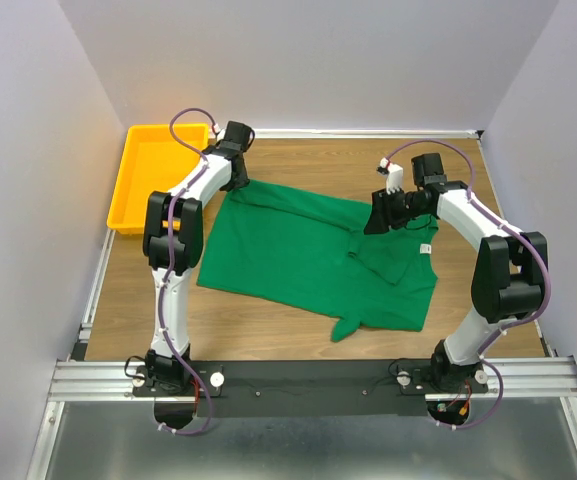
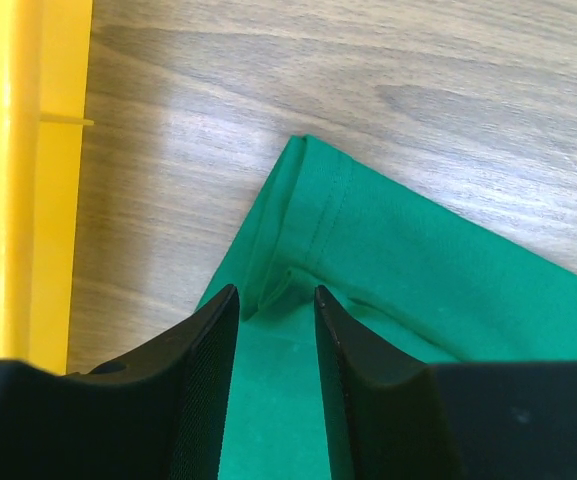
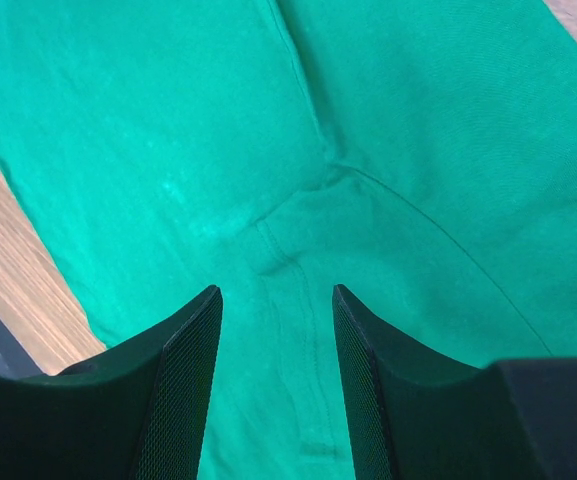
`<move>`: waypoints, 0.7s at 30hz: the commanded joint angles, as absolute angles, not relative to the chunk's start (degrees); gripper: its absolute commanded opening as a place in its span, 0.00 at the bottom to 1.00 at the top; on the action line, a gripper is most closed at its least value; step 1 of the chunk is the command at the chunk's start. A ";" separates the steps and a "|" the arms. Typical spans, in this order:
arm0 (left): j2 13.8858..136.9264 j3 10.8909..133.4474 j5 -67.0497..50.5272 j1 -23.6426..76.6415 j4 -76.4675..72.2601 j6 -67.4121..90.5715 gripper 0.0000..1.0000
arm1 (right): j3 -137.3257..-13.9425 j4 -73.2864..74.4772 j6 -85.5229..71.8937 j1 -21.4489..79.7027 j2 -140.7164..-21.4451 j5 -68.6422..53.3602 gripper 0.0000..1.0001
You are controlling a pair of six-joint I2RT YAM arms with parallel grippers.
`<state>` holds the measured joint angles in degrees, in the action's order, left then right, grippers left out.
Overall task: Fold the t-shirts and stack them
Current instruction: Fold the tshirt
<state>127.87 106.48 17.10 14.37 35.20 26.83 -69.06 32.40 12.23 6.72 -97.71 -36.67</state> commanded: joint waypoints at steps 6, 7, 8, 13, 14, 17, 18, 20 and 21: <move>130.16 107.40 12.57 13.45 34.10 24.87 0.44 | -68.12 31.46 11.87 6.42 -97.29 -37.27 0.56; 130.17 107.40 12.39 13.45 33.93 24.61 0.43 | -68.20 31.46 11.87 6.42 -97.29 -37.27 0.56; 130.17 107.40 12.31 13.45 33.75 24.52 0.43 | -68.12 31.46 11.78 6.42 -97.29 -37.27 0.56; 130.34 107.14 11.51 13.27 33.49 23.56 0.29 | -68.20 31.46 11.78 6.42 -97.21 -37.18 0.56; 130.34 106.88 11.60 13.27 33.31 23.55 0.24 | -68.20 31.55 11.78 6.33 -97.21 -37.26 0.56; 130.17 106.44 11.34 13.10 33.14 23.20 0.19 | -68.29 31.46 11.69 6.33 -97.21 -37.35 0.56; 130.08 106.17 11.34 13.01 33.13 22.94 0.19 | -68.29 31.46 11.69 6.33 -97.21 -37.35 0.56; 129.90 105.82 11.34 12.83 32.87 22.68 0.19 | -68.38 31.46 11.69 6.42 -97.21 -37.27 0.56; 129.82 105.65 11.25 12.75 32.78 22.50 0.18 | -68.38 31.46 11.69 6.42 -97.21 -37.18 0.56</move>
